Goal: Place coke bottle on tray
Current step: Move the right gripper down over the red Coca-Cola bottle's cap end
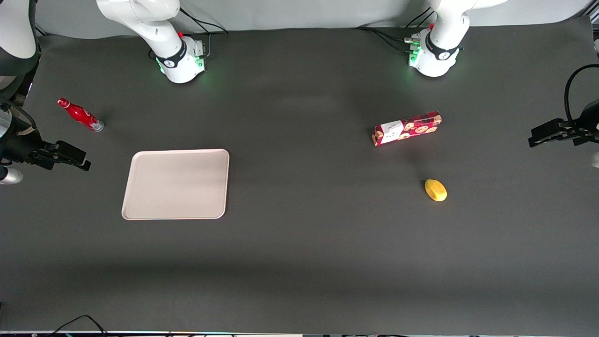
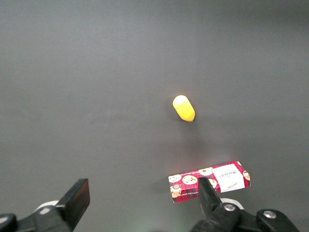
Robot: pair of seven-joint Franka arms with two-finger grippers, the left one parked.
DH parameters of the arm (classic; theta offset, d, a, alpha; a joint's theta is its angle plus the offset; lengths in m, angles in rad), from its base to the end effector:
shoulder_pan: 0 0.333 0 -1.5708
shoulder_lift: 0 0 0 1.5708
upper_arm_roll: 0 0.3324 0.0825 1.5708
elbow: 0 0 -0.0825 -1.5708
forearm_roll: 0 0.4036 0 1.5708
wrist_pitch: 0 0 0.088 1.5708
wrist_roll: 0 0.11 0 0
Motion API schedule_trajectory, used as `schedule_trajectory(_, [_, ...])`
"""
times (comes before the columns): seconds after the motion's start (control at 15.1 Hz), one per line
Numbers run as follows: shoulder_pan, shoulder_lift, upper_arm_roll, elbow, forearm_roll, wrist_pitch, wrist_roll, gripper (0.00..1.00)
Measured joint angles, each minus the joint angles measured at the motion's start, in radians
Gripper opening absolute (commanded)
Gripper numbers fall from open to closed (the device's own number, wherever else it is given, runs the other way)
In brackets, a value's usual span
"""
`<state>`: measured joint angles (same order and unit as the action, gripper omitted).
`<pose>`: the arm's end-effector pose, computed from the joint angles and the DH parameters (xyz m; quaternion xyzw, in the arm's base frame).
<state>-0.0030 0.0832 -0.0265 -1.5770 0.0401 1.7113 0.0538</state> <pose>0.6126 -0.0136 0.5983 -0.9985 0.0438 -0.0253 0.0191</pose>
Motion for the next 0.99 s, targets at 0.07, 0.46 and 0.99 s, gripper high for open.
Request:
schedule_trajectory(0.07, [0.000,0.000,0.000,0.000,0.000,0.000,0.000,1.00])
schedule_trajectory(0.46, [-0.005,0.001,-0.005,-0.002,-0.003,-0.030,-0.023,1.00])
schedule_trajectory(0.99, [-0.034,-0.110,-0.296,-0.304,-0.120,0.030,-0.499,1.00])
